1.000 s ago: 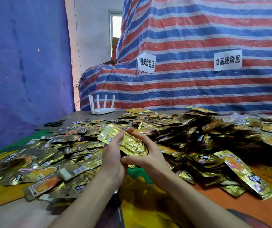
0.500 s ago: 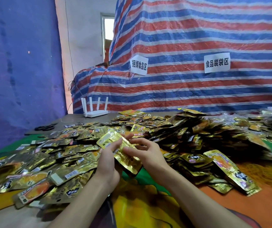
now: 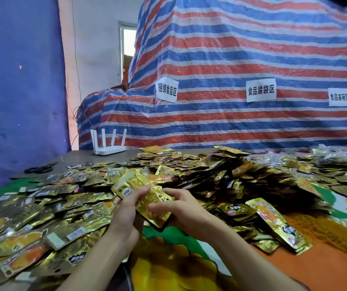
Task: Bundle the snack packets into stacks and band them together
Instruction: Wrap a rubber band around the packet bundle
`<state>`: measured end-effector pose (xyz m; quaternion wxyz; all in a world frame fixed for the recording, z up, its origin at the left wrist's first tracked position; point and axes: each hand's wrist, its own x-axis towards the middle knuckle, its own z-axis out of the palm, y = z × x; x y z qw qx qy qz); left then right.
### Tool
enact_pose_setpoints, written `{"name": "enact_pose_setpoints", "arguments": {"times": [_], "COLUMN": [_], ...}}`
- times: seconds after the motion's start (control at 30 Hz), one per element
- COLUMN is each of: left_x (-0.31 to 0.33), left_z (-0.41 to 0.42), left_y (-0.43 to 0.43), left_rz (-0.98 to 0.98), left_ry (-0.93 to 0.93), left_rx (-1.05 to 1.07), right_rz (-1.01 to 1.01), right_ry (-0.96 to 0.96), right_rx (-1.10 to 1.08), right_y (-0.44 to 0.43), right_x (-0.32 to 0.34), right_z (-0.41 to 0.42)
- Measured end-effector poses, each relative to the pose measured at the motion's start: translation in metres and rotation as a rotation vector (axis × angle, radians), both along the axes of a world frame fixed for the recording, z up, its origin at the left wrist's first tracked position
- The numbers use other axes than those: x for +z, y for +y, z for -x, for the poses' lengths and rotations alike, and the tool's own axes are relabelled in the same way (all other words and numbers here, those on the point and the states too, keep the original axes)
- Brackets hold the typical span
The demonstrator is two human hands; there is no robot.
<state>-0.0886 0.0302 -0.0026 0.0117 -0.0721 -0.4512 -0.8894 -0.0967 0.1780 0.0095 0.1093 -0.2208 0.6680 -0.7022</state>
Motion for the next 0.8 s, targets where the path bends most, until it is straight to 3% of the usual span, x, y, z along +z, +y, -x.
{"name": "enact_pose_setpoints", "arguments": {"times": [0.13, 0.27, 0.4, 0.47, 0.53, 0.6, 0.67, 0.8], "left_x": [-0.001, -0.006, -0.007, -0.009, -0.009, -0.010, -0.010, -0.002], "left_z": [-0.003, -0.004, -0.002, 0.000, 0.003, 0.004, 0.004, -0.005], "left_y": [0.009, 0.013, 0.012, 0.011, 0.009, 0.008, 0.007, 0.007], "left_rz": [0.096, 0.270, 0.356, 0.369, 0.374, 0.375, 0.446, 0.585], "left_ry": [0.046, 0.042, 0.059, 0.069, 0.075, 0.087, 0.178, 0.387], "left_rx": [0.095, 0.079, 0.084, 0.093, 0.125, 0.178, 0.279, 0.468], "right_rz": [-0.012, -0.274, -0.734, -1.062, -1.332, -1.381, -1.347, -1.226], "right_ry": [0.100, 0.389, 0.730, 0.758, 0.663, 0.510, 0.478, 0.672], "right_rx": [-0.221, -0.618, -0.937, -0.946, -0.832, -0.714, -0.682, -0.776], "right_y": [0.018, 0.048, 0.079, 0.086, 0.089, 0.086, 0.082, 0.072], "right_x": [0.025, 0.062, 0.091, 0.090, 0.076, 0.061, 0.054, 0.055], "right_z": [0.003, 0.021, 0.053, 0.067, 0.076, 0.077, 0.074, 0.057]}}
